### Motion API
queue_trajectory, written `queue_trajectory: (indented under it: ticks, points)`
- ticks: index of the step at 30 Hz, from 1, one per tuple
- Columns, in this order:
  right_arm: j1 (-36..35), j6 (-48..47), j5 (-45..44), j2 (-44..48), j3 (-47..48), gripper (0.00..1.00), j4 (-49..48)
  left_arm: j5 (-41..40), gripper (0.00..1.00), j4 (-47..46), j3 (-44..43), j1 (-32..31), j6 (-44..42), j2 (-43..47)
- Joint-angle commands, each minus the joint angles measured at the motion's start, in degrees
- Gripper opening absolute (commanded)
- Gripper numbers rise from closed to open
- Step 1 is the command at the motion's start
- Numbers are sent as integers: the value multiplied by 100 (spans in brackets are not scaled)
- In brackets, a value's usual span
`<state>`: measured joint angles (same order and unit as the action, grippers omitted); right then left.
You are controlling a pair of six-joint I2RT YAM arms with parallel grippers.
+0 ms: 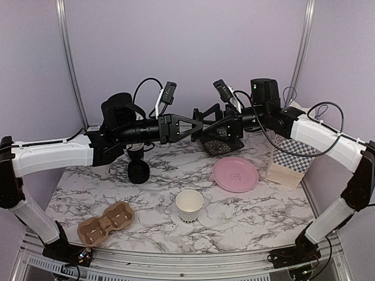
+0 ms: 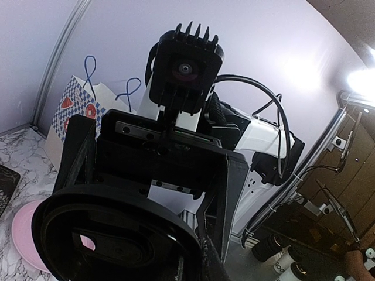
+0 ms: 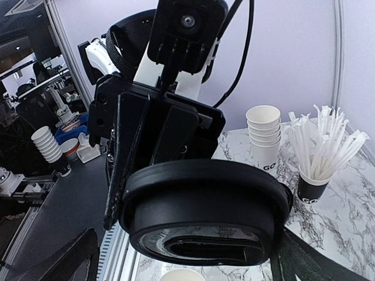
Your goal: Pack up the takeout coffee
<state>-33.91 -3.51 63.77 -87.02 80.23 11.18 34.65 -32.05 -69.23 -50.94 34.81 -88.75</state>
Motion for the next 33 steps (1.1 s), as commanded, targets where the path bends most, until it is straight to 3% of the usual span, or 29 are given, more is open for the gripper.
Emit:
queue_trajectory:
  ticks: [1,9,20,22,25,29,33]
  points:
    - [-72,-41,-117,-77,214,97,6,77,5,-301,-35,22,67,-44]
    - [-98,26,-248,-130,173,90,-83,101,6,-319,-62,17,113,-73]
    - [-98,115,-527,-188,157,69,-186,62,9,-328,-58,22,139,-169]
    - [-92,66,-532,-200,145,66,-155,37,18,-330,-24,24,127,-154]
    - [-43,-104,-606,-178,79,64,-18,-136,42,-209,129,31,48,2]
    - [177,-639,-738,-52,-108,64,459,-617,68,869,481,31,-604,605]
    - [224,-1936,-1146,10,-84,64,1644,-1793,77,2342,1015,31,-1341,1328]
